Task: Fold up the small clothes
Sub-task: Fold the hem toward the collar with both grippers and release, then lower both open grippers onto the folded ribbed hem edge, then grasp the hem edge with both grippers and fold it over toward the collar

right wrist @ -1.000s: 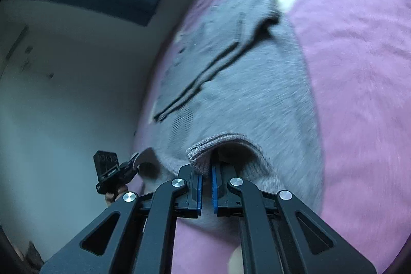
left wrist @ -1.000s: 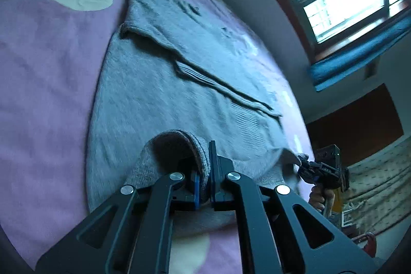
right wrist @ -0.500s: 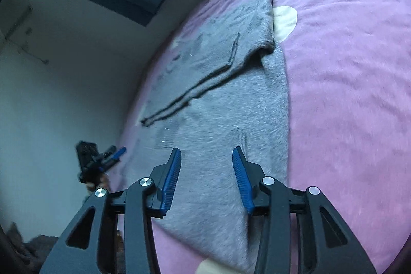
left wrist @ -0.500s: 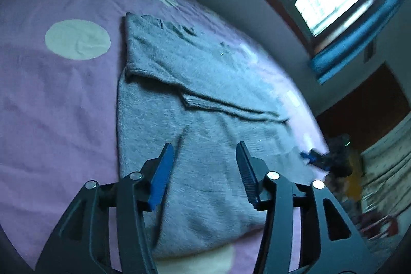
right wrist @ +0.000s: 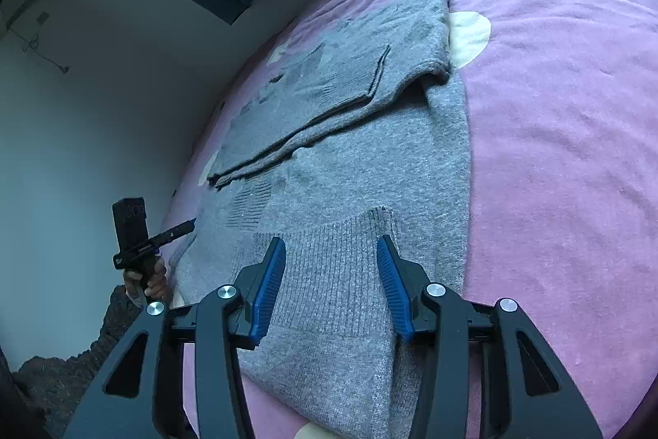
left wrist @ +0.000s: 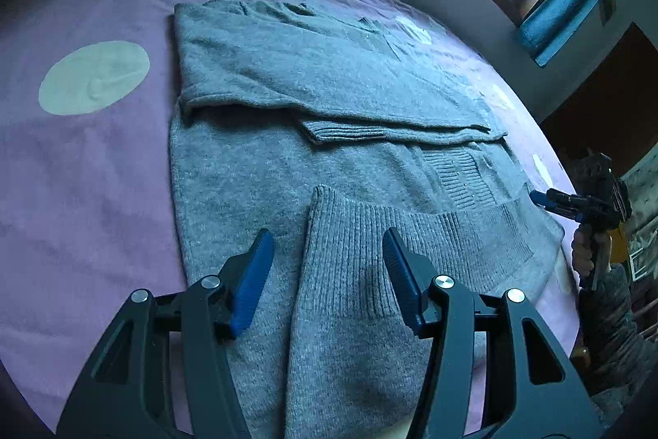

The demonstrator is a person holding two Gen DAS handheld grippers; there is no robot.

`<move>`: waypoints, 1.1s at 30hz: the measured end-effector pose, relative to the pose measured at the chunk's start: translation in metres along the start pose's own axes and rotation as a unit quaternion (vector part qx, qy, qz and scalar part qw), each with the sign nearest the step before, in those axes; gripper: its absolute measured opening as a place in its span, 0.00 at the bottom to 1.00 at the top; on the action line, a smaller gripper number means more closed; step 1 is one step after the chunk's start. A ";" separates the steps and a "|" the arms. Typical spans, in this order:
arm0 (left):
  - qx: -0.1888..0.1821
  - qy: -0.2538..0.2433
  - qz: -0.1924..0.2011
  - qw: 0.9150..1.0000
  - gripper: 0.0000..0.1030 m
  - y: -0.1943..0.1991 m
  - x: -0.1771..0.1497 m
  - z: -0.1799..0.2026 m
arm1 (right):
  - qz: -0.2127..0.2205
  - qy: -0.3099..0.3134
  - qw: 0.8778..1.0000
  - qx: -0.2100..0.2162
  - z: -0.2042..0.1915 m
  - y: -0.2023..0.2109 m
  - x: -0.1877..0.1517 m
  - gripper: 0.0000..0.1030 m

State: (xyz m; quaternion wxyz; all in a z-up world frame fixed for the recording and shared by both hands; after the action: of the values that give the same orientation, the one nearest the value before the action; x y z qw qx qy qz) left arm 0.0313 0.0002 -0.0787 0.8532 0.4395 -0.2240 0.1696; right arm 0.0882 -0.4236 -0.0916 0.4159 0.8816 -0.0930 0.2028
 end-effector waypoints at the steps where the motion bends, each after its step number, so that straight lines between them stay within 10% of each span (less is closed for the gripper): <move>1: -0.003 -0.001 -0.002 1.000 0.52 -0.001 0.001 0.001 | -0.002 0.003 1.000 0.002 -0.002 0.000 0.000 0.46; 14: -0.053 0.020 -0.022 0.998 0.37 -0.012 0.006 0.000 | 0.008 -0.001 1.000 0.002 0.004 0.003 0.006 0.50; 33: -0.015 -0.003 -0.011 1.000 0.27 -0.010 0.002 0.002 | 0.006 0.049 0.998 -0.044 -0.003 0.000 0.002 0.49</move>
State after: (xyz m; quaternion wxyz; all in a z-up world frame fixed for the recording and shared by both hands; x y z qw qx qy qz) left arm 0.0373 -0.0069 -0.0832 0.8608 0.4299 -0.2241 0.1552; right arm 0.0894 -0.4214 -0.0887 0.4568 0.8510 -0.0862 0.2443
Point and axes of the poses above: each gripper's, at about its wrist camera, not at the fingertips, and y roughly against the way its jaws point, z to its right, x to its top, the point moved 4 cm from there along -y, roughly the way its jaws point, and after that the axes turned 10 degrees about -x, right-handed, at the moved point
